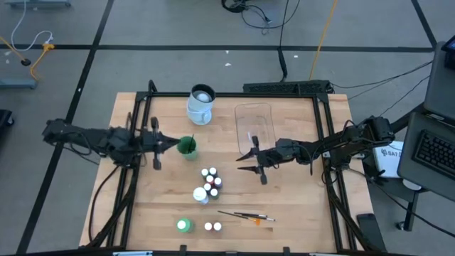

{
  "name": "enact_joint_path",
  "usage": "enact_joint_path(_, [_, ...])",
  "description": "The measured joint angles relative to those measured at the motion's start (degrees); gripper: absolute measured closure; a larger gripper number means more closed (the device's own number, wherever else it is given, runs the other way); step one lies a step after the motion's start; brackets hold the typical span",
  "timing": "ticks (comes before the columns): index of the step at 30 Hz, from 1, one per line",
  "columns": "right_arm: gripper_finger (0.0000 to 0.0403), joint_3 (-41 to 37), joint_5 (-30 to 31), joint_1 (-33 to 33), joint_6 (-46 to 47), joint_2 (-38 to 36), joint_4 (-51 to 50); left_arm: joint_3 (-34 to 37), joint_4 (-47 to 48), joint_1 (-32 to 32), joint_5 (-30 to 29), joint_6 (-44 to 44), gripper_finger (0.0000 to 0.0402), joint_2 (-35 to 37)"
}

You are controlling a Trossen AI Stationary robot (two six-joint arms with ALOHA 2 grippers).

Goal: Pick & Place Paint Supplies
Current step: Put the silver paintbrush into the green cup

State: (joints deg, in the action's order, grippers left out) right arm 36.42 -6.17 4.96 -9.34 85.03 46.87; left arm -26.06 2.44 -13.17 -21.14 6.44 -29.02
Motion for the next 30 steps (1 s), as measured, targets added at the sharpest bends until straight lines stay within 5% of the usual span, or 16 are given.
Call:
enact_joint_path(7, [0.0275, 0.3, -1.4, 0.2, -1.4, -0.7, -1.7, 14.0, -30.5, -0.1, 3.1, 5.1, 0.0401, -7.4])
enact_joint_path(11, [0.0275, 5.5, 6.6, 3.4, -1.7, -4.1, -21.4, 19.5, -43.4, -0.1, 2.5, 6.2, 0.0395, -11.1])
enact_joint_path(15, [0.0275, 17.0, 21.3, 11.2, -0.6, -4.7, -49.0, 21.9, -46.6, -0.1, 2.6, 8.5, 0.0393, -11.9])
enact_joint_path(20, [0.0274, 29.4, 32.7, 19.8, 14.0, -2.4, -73.9, 22.1, -47.6, -0.1, 2.7, 10.0, 0.0392, -11.9])
enact_joint_path(30, [0.0267, 31.8, 32.1, 32.4, 40.9, 9.8, -75.5, 22.1, -47.5, -0.1, 3.2, 8.5, 0.0392, -12.2])
